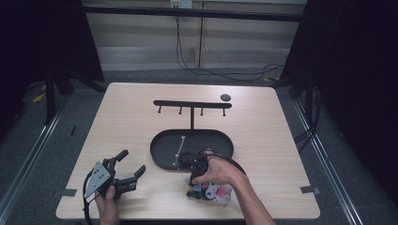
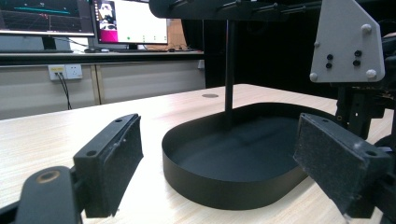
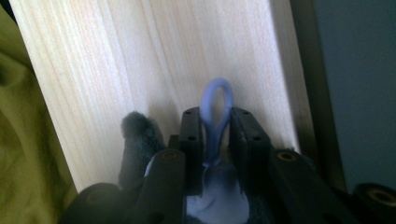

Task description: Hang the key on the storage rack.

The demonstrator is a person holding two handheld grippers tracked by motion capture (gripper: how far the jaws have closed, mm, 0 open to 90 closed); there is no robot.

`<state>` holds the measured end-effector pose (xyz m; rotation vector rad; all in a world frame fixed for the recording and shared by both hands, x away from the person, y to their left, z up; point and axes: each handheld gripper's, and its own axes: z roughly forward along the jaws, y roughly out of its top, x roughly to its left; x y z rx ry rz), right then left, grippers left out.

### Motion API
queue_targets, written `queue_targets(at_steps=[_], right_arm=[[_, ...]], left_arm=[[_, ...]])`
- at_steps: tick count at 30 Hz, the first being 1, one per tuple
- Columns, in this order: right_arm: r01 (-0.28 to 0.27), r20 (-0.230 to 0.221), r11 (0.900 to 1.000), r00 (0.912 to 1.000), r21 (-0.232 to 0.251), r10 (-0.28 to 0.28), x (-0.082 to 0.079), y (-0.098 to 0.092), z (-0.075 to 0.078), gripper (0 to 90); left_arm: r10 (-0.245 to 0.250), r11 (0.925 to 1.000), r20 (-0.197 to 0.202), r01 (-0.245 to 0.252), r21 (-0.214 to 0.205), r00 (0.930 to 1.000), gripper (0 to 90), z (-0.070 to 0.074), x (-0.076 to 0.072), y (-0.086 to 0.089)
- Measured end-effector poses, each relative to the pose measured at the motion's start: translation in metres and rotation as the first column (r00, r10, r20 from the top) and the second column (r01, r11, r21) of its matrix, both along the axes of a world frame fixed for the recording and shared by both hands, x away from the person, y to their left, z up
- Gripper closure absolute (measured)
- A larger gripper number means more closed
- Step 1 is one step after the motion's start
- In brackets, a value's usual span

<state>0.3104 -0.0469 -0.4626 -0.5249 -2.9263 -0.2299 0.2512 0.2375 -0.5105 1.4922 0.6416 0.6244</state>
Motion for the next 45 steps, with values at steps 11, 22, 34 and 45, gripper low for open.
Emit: queue_targets(at_steps=[11, 22, 34, 45], right_arm=[[-0.017, 0.001, 0.999, 0.9999, -0.041, 0.017, -0.001, 0.005, -0.004, 87.2], [-0.006, -0.014, 0.9997, 0.9999, 0.026, 0.006, 0.001, -0.007, 0.022, 87.5], [-0.005, -0.005, 0.9983, 1.0, 0.058, 0.006, 0.001, -0.02, 0.052, 87.6], [-0.001, 0.002, 0.9972, 1.0, 0.074, 0.001, 0.001, -0.028, 0.075, 87.6]], left_arm=[[0.005, 1.0, 0.003, -0.005, 0.002, 1.0, 15.1, 0.0, 0.0, 0.0], [0.005, 1.0, 0.003, -0.005, 0.003, 1.0, 15.1, 0.0, 0.0, 0.0], [0.006, 1.0, 0.001, -0.006, 0.0, 1.0, 15.1, 0.0, 0.0, 0.0], [-0.005, 1.0, 0.004, 0.005, 0.004, 1.0, 15.1, 0.0, 0.0, 0.0]])
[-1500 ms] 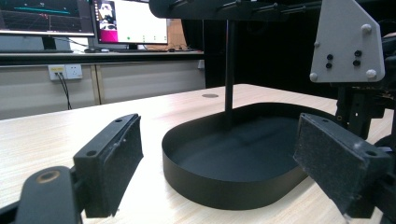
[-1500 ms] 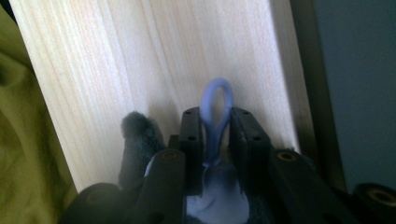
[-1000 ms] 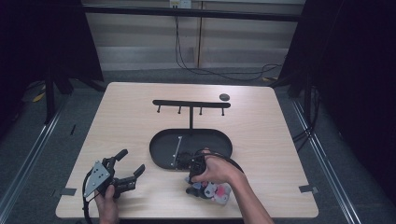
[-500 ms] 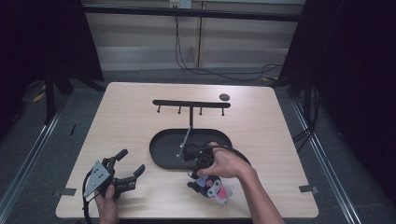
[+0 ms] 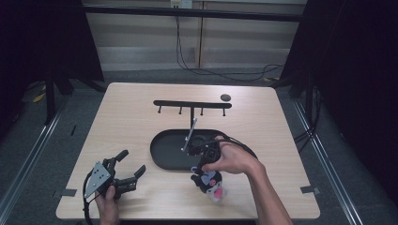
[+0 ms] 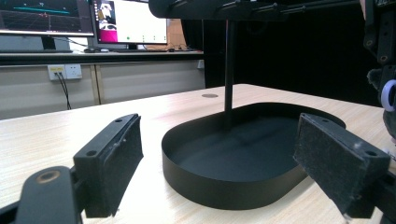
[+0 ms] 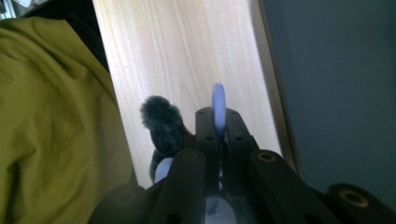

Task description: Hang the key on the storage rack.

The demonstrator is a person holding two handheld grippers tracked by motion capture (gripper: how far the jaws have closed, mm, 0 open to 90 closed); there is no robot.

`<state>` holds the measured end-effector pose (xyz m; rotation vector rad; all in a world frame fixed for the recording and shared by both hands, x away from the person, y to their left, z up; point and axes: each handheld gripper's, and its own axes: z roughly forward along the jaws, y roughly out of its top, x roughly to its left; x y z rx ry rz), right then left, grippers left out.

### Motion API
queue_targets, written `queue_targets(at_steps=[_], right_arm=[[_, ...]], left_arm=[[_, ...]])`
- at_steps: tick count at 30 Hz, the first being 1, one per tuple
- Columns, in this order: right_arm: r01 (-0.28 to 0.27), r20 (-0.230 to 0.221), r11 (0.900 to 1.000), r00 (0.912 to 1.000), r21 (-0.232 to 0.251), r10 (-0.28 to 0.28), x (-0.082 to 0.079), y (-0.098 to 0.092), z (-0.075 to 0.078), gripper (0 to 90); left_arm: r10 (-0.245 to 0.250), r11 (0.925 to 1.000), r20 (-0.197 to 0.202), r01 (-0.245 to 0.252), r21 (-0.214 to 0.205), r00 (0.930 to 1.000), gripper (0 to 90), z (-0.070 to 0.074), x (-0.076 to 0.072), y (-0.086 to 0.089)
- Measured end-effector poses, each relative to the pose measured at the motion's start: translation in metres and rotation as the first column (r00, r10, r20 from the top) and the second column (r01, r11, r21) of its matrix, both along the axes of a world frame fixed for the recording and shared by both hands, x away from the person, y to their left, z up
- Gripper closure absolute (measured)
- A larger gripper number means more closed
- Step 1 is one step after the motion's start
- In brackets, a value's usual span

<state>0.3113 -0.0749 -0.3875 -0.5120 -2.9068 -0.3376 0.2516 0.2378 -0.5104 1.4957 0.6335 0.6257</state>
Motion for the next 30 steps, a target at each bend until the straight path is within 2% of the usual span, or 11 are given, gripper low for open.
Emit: queue_targets(at_steps=[4, 6, 11, 12, 16, 19, 20, 21, 22, 23, 30], right_arm=[[0.007, 0.015, 0.9999, 0.9999, 0.014, -0.007, 0.0, -0.003, 0.009, 87.6], [0.006, 0.022, 0.9993, 0.9997, 0.036, -0.007, 0.0, -0.005, 0.018, 87.6], [0.005, 0.036, 0.9993, 0.9993, 0.036, -0.006, 0.0, -0.005, 0.026, 87.6], [-0.003, 0.045, 0.9995, 0.999, 0.033, 0.001, 0.001, -0.005, 0.03, 87.6], [-0.029, 0.067, 0.9992, 0.9974, 0.027, 0.027, 0.003, -0.006, 0.04, 87.6], [-0.029, 0.077, 0.9993, 0.9966, 0.024, 0.027, 0.005, -0.007, 0.045, 87.6], [-0.026, 0.084, 0.9993, 0.9962, 0.028, 0.024, 0.006, -0.008, 0.049, 87.6], [-0.029, 0.088, 0.9993, 0.9958, 0.026, 0.026, 0.007, -0.008, 0.051, 87.6], [-0.019, 0.089, 0.9995, 0.9959, 0.026, 0.016, 0.008, -0.007, 0.052, 87.6], [-0.025, 0.09, 0.9994, 0.9957, 0.025, 0.023, 0.01, -0.007, 0.052, 87.6], [-0.022, 0.092, 0.9997, 0.9955, -0.012, 0.023, 0.018, -0.006, 0.055, 87.5]], left_arm=[[0.007, 1.0, -0.004, -0.007, -0.004, 1.0, 15.1, 0.0, 0.0, 0.0], [0.007, 1.0, -0.003, -0.007, -0.004, 1.0, 15.2, 0.0, 0.0, 0.0], [-0.004, 1.0, 0.002, 0.004, 0.004, 1.0, 15.1, 0.0, 0.0, 0.0], [0.01, 1.0, -0.002, -0.01, -0.002, 1.0, 15.1, 0.0, 0.0, 0.0], [-0.002, 1.0, 0.0, 0.002, 0.0, 1.0, 15.1, 0.0, 0.0, 0.0], [0.011, 0.9999, -0.003, -0.011, -0.004, 0.9999, 15.1, 0.0, -0.001, 0.0], [0.001, 1.0, -0.001, -0.001, -0.002, 1.0, 15.1, 0.0, 0.0, 0.0], [-0.006, 1.0, 0.004, 0.006, 0.008, 1.0, 15.1, 0.0, 0.001, 0.0], [0.011, 0.9999, -0.004, -0.011, -0.005, 0.9999, 15.1, 0.0, -0.001, 0.0], [-0.003, 1.0, 0.003, 0.003, 0.005, 1.0, 15.1, 0.0, 0.0, 0.0], [0.007, 1.0, -0.003, -0.007, -0.004, 1.0, 15.1, 0.0, 0.0, 0.0]])
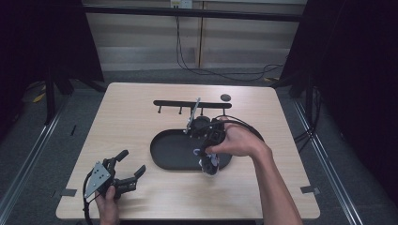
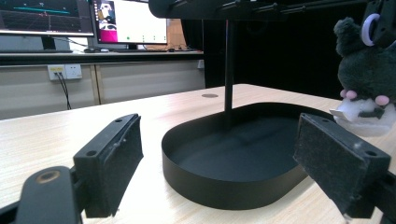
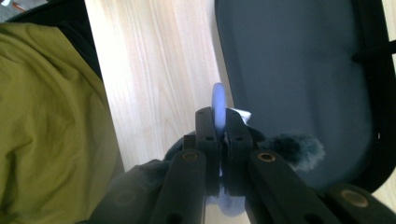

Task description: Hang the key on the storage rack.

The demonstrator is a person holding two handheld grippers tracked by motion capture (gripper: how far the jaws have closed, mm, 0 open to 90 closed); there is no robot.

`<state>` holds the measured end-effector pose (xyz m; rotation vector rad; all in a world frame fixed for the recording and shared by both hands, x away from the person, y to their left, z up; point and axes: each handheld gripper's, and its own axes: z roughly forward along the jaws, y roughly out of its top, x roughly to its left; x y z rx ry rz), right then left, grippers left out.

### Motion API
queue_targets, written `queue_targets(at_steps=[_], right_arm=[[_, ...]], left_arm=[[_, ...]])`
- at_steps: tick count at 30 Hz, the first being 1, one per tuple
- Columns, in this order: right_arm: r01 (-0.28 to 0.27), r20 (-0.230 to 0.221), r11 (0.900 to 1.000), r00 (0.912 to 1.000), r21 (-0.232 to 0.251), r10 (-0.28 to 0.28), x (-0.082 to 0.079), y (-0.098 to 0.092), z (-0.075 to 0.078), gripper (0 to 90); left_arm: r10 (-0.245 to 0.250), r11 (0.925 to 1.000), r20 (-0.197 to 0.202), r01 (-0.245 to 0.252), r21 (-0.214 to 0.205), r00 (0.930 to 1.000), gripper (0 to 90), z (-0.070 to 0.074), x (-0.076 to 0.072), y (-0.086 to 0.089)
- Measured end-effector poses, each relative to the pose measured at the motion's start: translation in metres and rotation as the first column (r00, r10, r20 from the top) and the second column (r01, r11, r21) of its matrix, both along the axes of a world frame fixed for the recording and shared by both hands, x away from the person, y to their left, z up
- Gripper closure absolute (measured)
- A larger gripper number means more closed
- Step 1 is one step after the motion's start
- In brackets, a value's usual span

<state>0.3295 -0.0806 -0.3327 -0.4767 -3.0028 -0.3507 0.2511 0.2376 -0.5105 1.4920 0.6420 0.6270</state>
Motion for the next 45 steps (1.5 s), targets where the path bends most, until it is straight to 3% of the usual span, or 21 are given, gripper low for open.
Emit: queue_targets(at_steps=[12, 22, 33, 35, 43, 45], right_arm=[[0.012, 0.021, 0.9999, 0.9997, -0.004, -0.012, 0.016, 0.0, 0.011, 87.6], [0.042, 0.016, 0.998, 0.999, 0.048, -0.042, 0.032, -0.008, 0.022, 87.6], [0.082, 0.033, 0.9959, 0.996, 0.037, -0.083, 0.045, -0.016, 0.033, 87.6], [0.085, 0.041, 0.9948, 0.9953, 0.056, -0.088, 0.05, -0.018, 0.039, 87.6], [0.101, 0.034, 0.9933, 0.9941, 0.056, -0.103, 0.062, -0.022, 0.044, 87.6], [0.121, 0.024, 0.989, 0.9921, 0.086, -0.123, 0.065, -0.023, 0.046, 87.6]], left_arm=[[-0.007, 1.0, 0.003, 0.007, 0.004, 1.0, 15.2, 0.0, 0.0, 0.0], [0.003, 1.0, 0.002, -0.003, 0.001, 1.0, 15.2, 0.0, 0.0, 0.0], [0.003, 1.0, 0.002, -0.003, 0.002, 1.0, 15.2, 0.0, 0.0, 0.0], [-0.005, 1.0, 0.004, 0.005, 0.006, 1.0, 15.1, 0.0, 0.0, 0.0], [0.002, 1.0, 0.002, -0.002, 0.002, 1.0, 15.2, 0.0, 0.0, 0.0], [0.002, 1.0, 0.001, -0.002, 0.003, 1.0, 15.2, 0.0, 0.0, 0.0]])
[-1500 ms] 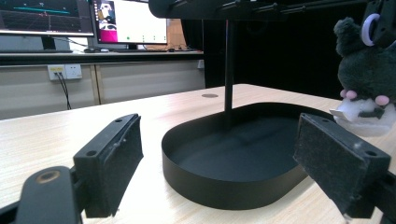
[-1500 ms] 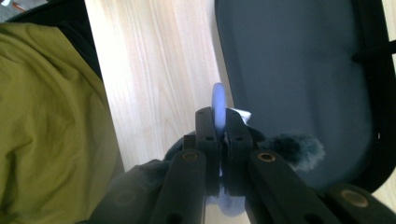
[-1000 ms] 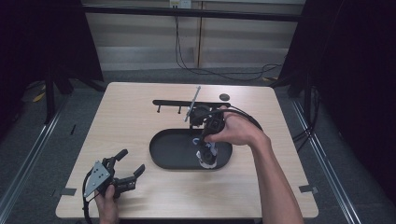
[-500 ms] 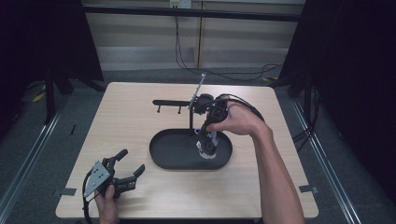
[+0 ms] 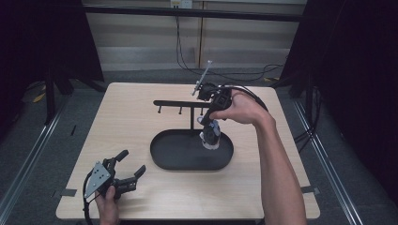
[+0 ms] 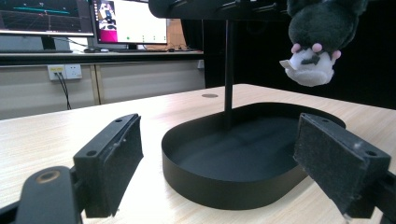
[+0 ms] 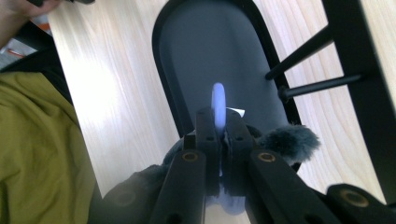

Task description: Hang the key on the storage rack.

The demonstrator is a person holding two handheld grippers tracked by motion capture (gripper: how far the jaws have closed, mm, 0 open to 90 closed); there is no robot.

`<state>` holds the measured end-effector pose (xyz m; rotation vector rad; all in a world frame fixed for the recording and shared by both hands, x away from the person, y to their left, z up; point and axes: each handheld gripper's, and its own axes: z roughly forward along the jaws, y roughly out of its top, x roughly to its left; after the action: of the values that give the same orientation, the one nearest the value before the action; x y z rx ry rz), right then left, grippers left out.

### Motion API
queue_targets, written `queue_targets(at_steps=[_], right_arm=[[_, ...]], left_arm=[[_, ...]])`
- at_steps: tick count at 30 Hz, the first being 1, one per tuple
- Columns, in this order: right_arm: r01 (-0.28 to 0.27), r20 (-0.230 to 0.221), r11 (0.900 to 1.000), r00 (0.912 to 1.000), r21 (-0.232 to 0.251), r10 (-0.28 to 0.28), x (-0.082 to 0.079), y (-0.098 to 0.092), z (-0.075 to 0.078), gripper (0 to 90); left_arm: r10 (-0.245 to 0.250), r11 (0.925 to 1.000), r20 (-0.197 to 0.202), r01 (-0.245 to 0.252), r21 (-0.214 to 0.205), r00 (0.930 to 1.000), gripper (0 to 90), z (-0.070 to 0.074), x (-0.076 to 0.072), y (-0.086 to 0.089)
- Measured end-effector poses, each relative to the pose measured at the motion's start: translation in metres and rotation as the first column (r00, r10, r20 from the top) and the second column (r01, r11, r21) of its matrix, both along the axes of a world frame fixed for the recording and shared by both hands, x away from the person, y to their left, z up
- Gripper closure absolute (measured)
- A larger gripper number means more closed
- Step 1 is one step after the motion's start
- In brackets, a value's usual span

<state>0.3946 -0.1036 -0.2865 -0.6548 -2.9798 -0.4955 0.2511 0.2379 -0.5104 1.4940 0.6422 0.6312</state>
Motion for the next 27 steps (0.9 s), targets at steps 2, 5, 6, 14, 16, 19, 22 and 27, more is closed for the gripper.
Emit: queue_targets(at_steps=[2, 5, 6, 14, 16, 19, 22, 27], right_arm=[[0.002, -0.005, 1.0, 1.0, 0.0, -0.002, 0.004, 0.0, 0.0, 87.6], [0.012, -0.018, 0.9999, 0.9998, 0.002, -0.012, 0.009, -0.002, -0.001, 87.6], [0.014, -0.02, 0.9999, 0.9997, 0.001, -0.014, 0.011, -0.002, -0.001, 87.6], [0.04, -0.057, 0.9989, 0.9975, -0.023, -0.041, 0.025, -0.005, -0.013, 87.6], [0.038, -0.055, 0.9991, 0.9977, -0.02, -0.039, 0.026, -0.005, -0.014, 87.5], [0.048, -0.071, 0.9985, 0.9962, -0.027, -0.049, 0.032, -0.006, -0.017, 87.5], [0.049, -0.077, 0.9985, 0.9957, -0.023, -0.051, 0.033, -0.007, -0.018, 87.5], [0.048, -0.078, 0.9985, 0.9957, -0.026, -0.05, 0.037, -0.005, -0.019, 87.5]], left_arm=[[0.0, 1.0, 0.0, 0.0, -0.001, 1.0, 15.1, 0.0, 0.0, 0.0], [0.0, 1.0, 0.0, 0.0, -0.001, 1.0, 15.2, 0.0, 0.0, 0.0], [0.0, 1.0, -0.002, 0.0, 0.002, 1.0, 15.1, 0.0, 0.0, 0.0], [0.0, 1.0, -0.001, 0.0, -0.008, 1.0, 15.1, 0.0, 0.0, -0.001], [0.0, 1.0, -0.001, 0.0, -0.008, 1.0, 15.1, 0.0, 0.0, -0.001], [-0.001, 1.0, -0.001, 0.001, -0.009, 1.0, 15.1, 0.0, 0.0, -0.001], [-0.002, 1.0, -0.001, 0.002, -0.008, 1.0, 15.1, 0.0, 0.0, -0.001], [-0.003, 0.9998, -0.003, 0.003, -0.022, 1.0, 15.1, 0.0, 0.0, -0.001]])
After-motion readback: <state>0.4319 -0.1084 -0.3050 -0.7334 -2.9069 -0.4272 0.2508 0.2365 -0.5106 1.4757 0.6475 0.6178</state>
